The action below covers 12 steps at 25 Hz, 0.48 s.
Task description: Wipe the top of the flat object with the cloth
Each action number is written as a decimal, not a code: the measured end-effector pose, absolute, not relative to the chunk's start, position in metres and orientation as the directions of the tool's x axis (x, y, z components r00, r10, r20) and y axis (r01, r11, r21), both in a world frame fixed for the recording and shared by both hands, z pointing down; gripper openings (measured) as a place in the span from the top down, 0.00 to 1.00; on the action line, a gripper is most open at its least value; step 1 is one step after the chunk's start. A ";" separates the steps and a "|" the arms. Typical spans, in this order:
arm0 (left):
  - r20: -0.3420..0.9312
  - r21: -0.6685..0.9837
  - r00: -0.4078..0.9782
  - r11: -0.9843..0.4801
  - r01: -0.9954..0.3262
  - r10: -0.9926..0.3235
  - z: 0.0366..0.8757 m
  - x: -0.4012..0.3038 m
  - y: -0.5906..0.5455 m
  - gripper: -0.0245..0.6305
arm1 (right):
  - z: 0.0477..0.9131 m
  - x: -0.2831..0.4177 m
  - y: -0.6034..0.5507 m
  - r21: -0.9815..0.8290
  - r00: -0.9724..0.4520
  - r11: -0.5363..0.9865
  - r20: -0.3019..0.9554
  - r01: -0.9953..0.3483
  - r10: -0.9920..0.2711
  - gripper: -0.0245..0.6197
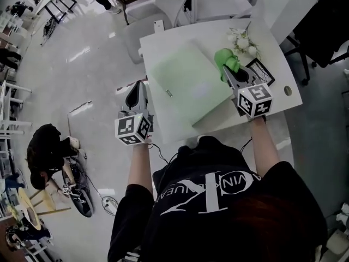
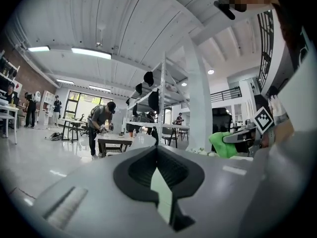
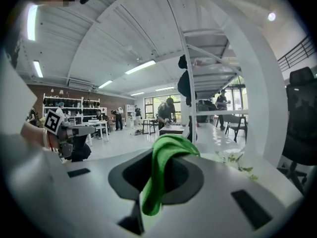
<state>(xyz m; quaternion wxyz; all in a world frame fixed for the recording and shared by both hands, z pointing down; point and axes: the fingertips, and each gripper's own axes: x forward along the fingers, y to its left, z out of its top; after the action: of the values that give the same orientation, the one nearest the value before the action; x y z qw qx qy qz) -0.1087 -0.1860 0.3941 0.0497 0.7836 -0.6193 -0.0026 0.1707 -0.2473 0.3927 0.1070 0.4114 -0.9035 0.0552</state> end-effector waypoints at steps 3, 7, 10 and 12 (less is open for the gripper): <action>0.046 0.058 0.228 -0.225 -0.973 -0.973 0.388 -0.111 -0.189 0.95 | 0.389 0.167 -0.249 0.009 -0.639 0.658 0.231 -0.753 -0.734 0.90; 0.023 0.041 0.218 -0.217 -0.975 -0.976 0.379 -0.116 -0.190 0.95 | 0.383 0.163 -0.253 0.028 -0.641 0.661 0.216 -0.750 -0.737 0.90; 0.000 0.033 0.213 -0.213 -0.977 -0.977 0.371 -0.120 -0.192 0.95 | 0.378 0.160 -0.256 0.033 -0.645 0.663 0.204 -0.748 -0.737 0.90; -0.012 0.030 0.209 -0.210 -0.977 -0.978 0.366 -0.123 -0.194 0.95 | 0.373 0.157 -0.258 0.040 -0.648 0.666 0.195 -0.745 -0.736 0.90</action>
<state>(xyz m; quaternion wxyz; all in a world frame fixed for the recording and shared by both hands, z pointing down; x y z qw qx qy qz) -0.1226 -0.1938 0.3661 0.0079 0.7776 -0.6285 -0.0143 0.1569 -0.2579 0.3731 0.0976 0.4080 -0.9075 0.0221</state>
